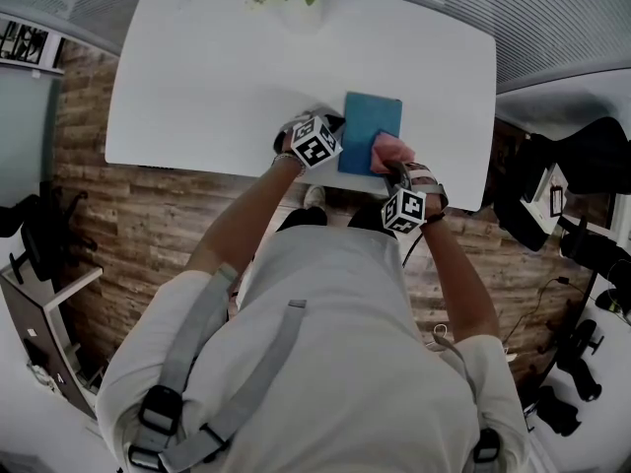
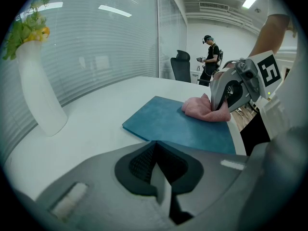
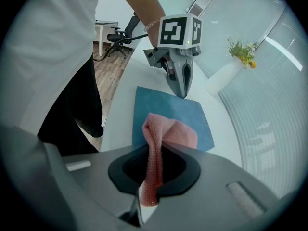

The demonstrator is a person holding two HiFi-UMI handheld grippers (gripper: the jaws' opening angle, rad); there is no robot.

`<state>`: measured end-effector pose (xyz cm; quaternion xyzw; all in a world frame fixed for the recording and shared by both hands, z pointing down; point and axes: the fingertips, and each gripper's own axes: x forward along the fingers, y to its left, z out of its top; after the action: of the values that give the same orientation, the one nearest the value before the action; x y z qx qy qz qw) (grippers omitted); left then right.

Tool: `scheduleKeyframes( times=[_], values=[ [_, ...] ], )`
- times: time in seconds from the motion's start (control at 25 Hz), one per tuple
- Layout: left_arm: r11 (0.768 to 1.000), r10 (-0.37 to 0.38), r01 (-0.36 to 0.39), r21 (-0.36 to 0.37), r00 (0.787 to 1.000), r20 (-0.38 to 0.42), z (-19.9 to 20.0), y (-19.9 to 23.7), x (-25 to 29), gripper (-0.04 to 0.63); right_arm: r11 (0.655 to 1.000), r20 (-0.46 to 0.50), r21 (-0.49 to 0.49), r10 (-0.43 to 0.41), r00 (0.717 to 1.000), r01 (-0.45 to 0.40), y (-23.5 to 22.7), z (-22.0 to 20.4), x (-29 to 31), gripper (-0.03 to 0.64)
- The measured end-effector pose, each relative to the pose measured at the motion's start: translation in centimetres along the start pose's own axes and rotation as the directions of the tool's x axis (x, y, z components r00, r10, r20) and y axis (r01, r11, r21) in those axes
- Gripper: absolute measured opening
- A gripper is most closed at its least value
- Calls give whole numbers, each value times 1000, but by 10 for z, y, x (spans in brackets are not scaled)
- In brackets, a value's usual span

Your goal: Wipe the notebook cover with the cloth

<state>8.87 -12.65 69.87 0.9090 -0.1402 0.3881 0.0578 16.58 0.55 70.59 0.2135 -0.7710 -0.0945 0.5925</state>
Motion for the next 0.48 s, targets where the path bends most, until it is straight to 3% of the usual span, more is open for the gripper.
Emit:
scheduleKeyframes(
  times=[0.48],
  values=[
    [1000,2,-2,1,1000,0,-1,0,-1,0,999,33,45,19,999,-20,19,4,-9,0]
  ],
)
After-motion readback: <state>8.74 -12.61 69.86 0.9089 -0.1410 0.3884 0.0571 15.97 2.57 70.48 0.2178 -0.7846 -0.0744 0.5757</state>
